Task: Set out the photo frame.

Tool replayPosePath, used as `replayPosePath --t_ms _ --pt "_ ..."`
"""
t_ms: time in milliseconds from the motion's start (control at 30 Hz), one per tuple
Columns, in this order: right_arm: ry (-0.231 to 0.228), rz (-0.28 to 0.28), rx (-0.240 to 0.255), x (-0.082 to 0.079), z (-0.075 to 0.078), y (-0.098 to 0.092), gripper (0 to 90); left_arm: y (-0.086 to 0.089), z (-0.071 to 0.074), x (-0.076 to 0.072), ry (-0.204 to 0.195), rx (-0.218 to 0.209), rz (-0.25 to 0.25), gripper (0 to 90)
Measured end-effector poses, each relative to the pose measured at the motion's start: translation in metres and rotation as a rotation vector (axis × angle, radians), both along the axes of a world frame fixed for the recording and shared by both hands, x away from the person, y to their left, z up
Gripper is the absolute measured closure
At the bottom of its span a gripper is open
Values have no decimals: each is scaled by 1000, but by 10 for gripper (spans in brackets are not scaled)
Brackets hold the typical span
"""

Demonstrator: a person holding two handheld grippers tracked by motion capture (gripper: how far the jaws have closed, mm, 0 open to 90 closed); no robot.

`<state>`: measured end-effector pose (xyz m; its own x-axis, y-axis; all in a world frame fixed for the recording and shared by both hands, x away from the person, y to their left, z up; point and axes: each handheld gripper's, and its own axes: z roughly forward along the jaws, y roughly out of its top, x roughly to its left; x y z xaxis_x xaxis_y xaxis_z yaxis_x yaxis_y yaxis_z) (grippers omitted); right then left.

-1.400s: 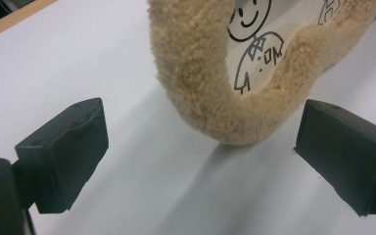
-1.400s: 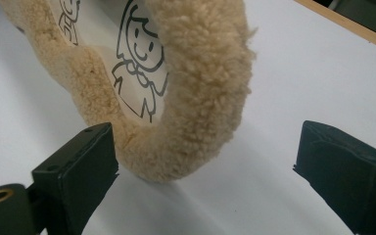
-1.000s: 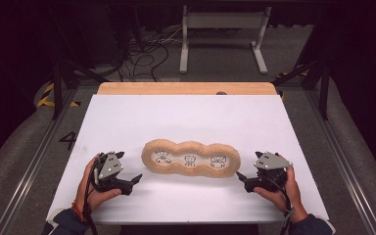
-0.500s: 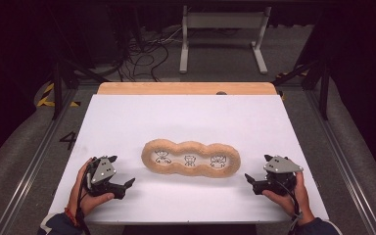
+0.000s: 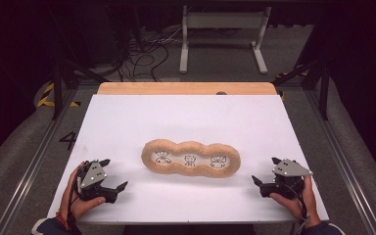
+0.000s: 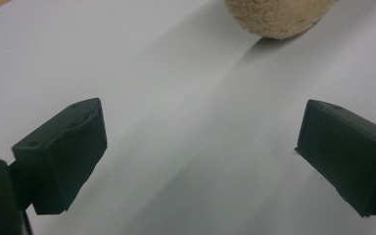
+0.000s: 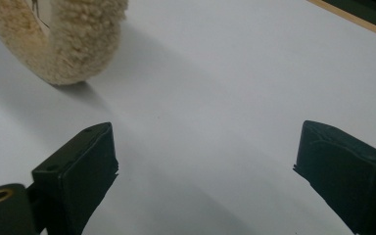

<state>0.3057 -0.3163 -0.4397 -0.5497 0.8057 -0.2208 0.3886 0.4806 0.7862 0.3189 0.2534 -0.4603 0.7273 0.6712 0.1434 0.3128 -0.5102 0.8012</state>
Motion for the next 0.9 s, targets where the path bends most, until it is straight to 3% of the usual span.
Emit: replayPosePath --t_ms 400,500,767,900 --pt "4 -58 33 -8 -6 -21 78 22 -3 -4 9 -35 45 48" --pt "14 -76 48 -15 -10 -30 72 26 -3 -4 19 -63 60 49" --pt "-2 -91 77 -18 -9 -34 72 25 -4 -7 25 -56 59 48" --pt "-3 -81 59 -20 -10 -32 72 23 -1 -8 14 -57 49 48"
